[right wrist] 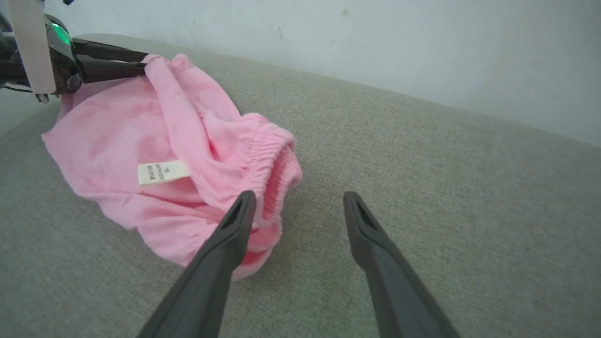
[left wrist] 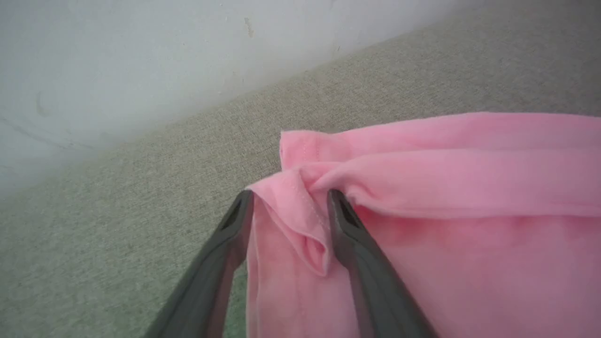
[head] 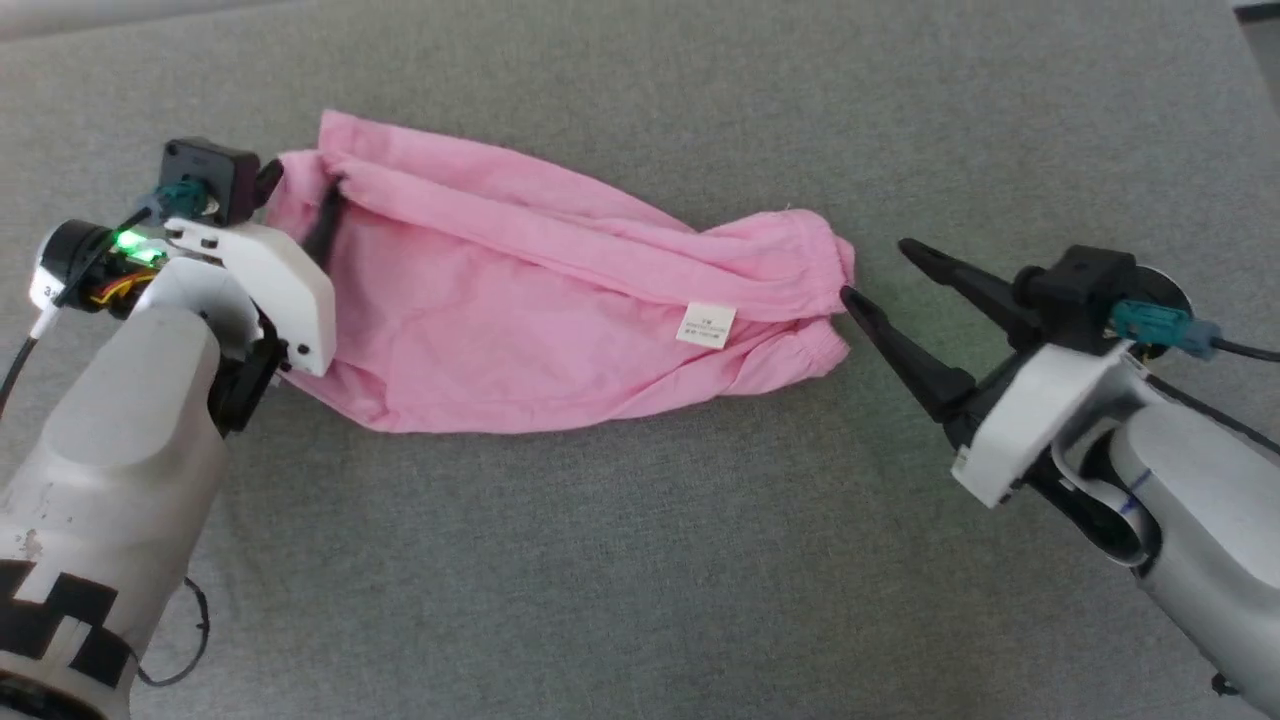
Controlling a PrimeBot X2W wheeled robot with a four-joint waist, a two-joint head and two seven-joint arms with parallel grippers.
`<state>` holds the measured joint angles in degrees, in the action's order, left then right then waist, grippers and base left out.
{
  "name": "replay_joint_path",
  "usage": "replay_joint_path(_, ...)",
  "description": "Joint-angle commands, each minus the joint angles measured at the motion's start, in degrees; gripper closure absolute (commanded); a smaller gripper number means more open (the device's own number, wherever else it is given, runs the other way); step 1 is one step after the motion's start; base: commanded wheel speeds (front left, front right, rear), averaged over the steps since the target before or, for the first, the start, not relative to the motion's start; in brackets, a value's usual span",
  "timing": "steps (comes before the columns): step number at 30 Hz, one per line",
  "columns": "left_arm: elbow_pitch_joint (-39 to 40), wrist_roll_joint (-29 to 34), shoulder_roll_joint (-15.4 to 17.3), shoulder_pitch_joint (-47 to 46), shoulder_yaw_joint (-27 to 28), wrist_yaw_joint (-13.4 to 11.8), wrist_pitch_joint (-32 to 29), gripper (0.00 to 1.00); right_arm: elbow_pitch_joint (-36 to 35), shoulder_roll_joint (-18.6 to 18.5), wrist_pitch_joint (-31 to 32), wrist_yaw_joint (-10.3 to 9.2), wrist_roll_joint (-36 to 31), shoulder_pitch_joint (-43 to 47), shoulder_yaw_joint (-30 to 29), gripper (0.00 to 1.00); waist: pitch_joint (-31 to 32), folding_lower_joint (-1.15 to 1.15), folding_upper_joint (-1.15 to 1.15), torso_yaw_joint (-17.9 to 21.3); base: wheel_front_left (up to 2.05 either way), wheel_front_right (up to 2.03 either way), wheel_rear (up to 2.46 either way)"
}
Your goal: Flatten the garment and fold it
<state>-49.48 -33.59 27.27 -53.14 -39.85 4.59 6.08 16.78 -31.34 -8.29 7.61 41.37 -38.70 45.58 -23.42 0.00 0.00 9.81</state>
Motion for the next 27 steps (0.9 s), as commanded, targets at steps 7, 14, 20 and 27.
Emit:
replay_joint_path(7, 3.4, 1.2, 1.5, -2.6, -2.6, 1.9, -2.5, 0.00, -4.9, -0.4, -1.3, -0.12, -5.1, 7.5, -7.6, 0.00, 9.8, 0.00, 0.00, -3.9, 0.00, 0.00, 0.00)
replay_joint_path(14, 7.7, -3.4, 4.2, -4.3, -6.4, 2.8, -20.2, 0.00, -10.1, 1.2, 2.0, -0.12, -9.6, 13.8, -14.3, 0.00, 12.1, 0.00, 0.00, -4.1, 0.00, 0.00, 0.00)
replay_joint_path(20, 13.0, -12.3, 7.2, -4.2, -10.2, 2.9, -38.0, 0.00, -13.8, 2.9, 4.9, -0.12, -11.7, 16.3, -16.9, 0.00, 11.1, 0.00, 0.00, -2.7, 0.00, 0.00, 0.00)
replay_joint_path(27, 12.4, -15.7, 7.6, -2.5, -11.9, 2.5, -46.9, 0.00, -15.5, 4.5, 6.5, -0.12, -12.9, 16.0, -17.0, 0.00, 8.5, 0.00, 0.00, -0.3, 0.00, 0.00, 0.00)
